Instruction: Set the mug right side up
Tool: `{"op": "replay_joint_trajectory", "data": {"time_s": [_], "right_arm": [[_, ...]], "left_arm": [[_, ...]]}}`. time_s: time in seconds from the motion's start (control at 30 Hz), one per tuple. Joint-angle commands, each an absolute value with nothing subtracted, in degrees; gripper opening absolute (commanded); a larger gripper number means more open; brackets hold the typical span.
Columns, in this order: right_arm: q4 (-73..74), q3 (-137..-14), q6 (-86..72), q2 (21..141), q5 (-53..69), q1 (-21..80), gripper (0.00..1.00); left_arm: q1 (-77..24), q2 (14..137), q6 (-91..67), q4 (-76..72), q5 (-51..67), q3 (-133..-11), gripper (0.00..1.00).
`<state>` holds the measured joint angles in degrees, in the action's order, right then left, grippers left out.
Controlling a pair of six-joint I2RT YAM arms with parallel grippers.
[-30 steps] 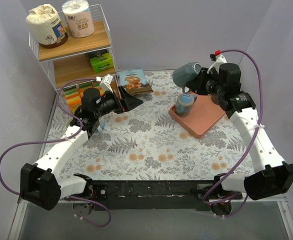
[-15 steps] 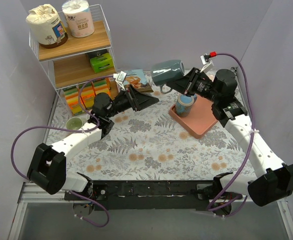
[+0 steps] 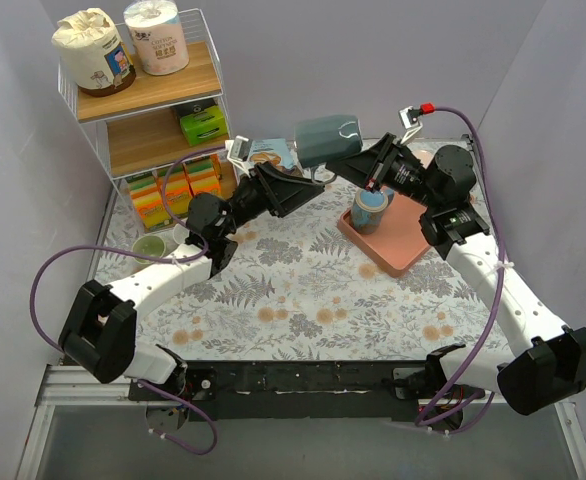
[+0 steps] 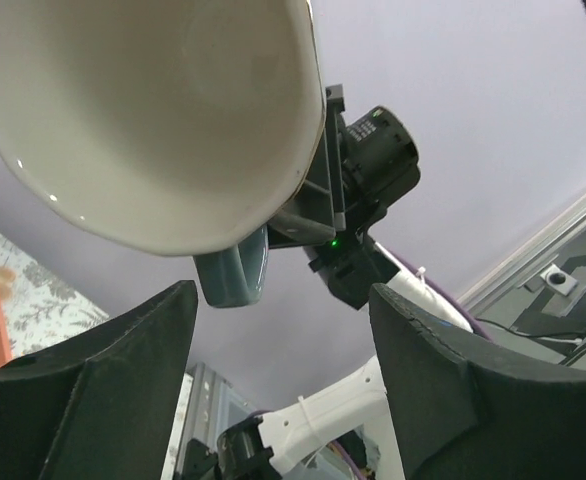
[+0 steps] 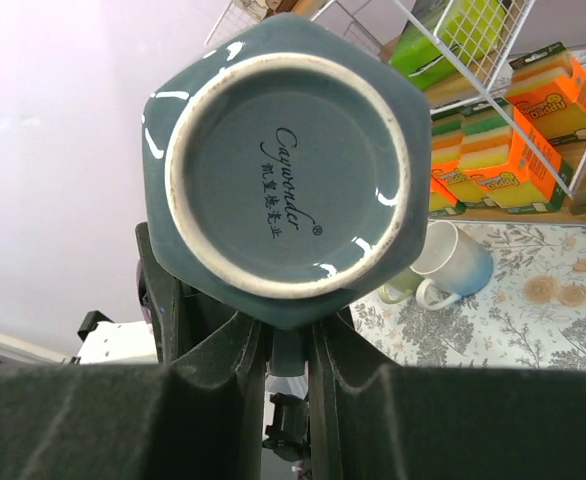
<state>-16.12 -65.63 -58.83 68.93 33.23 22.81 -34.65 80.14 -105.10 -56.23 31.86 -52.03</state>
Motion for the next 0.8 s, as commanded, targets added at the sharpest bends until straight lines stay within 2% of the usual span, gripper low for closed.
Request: {"op": "replay_joint_trajectory", "data": {"time_s": [0.0,0.33,0.47,0.67,0.77], "right_arm": [[-27.7,-66.0,-61.0,65.5,32.7,24.0,0.01],[-28.7,-64.2,-60.6,64.8,31.6,25.5,0.01],[-29.5,-63.8,-60.6,64.7,32.5,25.7,0.01],[-28.4,-63.9,-58.2,64.9,33.3,26.4,0.01],[-26.0,-64.2,-55.6,64.9,33.4,26.6,0.01]], "left_arm": [[-35.5,80.7,-108.1,-62.6,27.4,-51.7,0.67],[-35.8,82.7,-109.9,-63.1,26.4,-53.3,0.45],[-35.8,83.2,-110.8,-64.0,26.3,-53.3,0.33],[-35.8,83.2,-111.4,-64.2,26.3,-52.8,0.22],[-35.8,83.2,-111.6,-64.2,26.1,-52.9,0.06]]}}
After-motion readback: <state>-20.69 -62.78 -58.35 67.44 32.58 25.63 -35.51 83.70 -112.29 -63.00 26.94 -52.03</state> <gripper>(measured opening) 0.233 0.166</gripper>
